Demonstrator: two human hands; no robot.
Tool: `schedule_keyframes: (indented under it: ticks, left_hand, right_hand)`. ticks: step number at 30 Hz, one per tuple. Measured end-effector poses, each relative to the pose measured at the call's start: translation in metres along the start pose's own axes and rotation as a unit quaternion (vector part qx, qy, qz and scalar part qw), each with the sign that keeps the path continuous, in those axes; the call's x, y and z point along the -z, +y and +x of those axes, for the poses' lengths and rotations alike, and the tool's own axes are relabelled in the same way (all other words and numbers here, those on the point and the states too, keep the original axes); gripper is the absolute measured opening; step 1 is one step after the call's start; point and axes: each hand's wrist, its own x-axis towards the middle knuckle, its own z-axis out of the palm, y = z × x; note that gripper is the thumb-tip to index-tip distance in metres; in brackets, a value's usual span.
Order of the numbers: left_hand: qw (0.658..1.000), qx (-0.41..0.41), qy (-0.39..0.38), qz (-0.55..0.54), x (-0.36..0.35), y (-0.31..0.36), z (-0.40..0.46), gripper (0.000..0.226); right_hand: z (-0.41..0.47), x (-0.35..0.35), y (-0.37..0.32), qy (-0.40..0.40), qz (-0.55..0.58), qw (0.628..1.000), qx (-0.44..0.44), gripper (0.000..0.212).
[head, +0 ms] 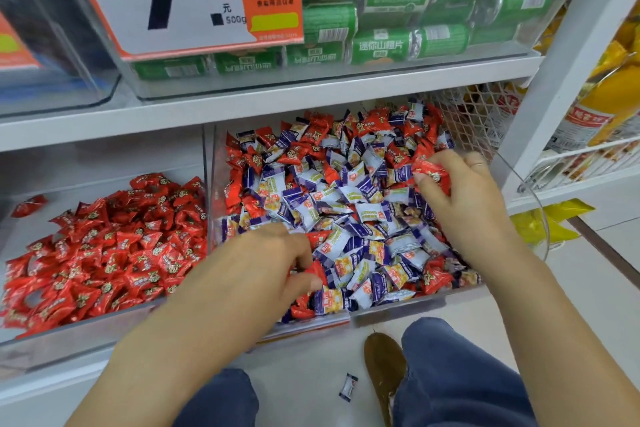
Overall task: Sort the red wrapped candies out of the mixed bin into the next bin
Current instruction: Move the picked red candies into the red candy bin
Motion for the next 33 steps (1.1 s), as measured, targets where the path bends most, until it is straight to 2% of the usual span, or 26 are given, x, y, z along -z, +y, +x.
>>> schedule_keyframes:
  ticks: [3, 6, 9, 11, 13, 15, 18, 20, 24, 28, 31, 33]
  left_hand:
    - [0.998, 0.001, -0.025, 0.059, -0.011, 0.009, -0.001, 0.033]
    - [0.994, -0.006, 0.001, 0.112, -0.018, 0.011, -0.001, 0.036]
    - [0.997, -0.01, 0.019, 0.079, -0.017, 0.014, 0.002, 0.043]
    - [0.998, -0.008, 0.038, 0.043, -0.009, 0.015, 0.003, 0.034]
    - [0.995, -0.002, 0.086, 0.044, -0.004, 0.012, 0.005, 0.02]
    - [0.99, 0.024, 0.123, 0.059, -0.002, 0.011, 0.007, 0.022]
    - [0.988, 0.065, 0.118, 0.071, -0.006, 0.009, 0.014, 0.029]
    - [0.99, 0.057, 0.119, 0.056, -0.008, 0.008, 0.016, 0.027]
    - [0.993, 0.024, 0.101, 0.06, -0.013, 0.011, 0.017, 0.031]
    - [0.991, 0.023, 0.102, 0.084, -0.018, 0.013, 0.021, 0.028]
    - [0.989, 0.027, 0.141, 0.039, -0.017, 0.015, 0.022, 0.02]
    - [0.983, 0.036, 0.18, 0.004, -0.014, 0.017, 0.021, 0.014]
  right_hand:
    - [-0.006, 0.007, 0.002, 0.006, 0.008, 1.0, 0.001, 0.028]
    - [-0.011, 0.016, -0.001, -0.004, 0.026, 1.0, -0.002, 0.019]
    - [-0.016, 0.027, -0.003, -0.034, 0.034, 0.999, -0.019, 0.009]
    - [-0.019, 0.036, 0.0, -0.063, 0.022, 0.997, -0.028, 0.009]
    - [-0.024, 0.045, 0.005, -0.12, 0.002, 0.992, -0.029, 0.015]
    - [-0.029, 0.05, 0.012, -0.19, -0.028, 0.981, -0.026, 0.027]
    - [-0.033, 0.051, 0.017, -0.265, -0.026, 0.963, -0.038, 0.04]
    - [-0.034, 0.05, 0.016, -0.286, -0.024, 0.957, -0.048, 0.051]
    - [-0.036, 0.041, 0.01, -0.293, -0.103, 0.95, -0.025, 0.057]
    - [-0.035, 0.033, 0.005, -0.307, -0.134, 0.942, 0.01, 0.042]
    - [-0.034, 0.032, 0.012, -0.277, -0.107, 0.955, 0.018, 0.03]
    - [-0.033, 0.034, 0.017, -0.231, -0.046, 0.972, 0.005, 0.024]
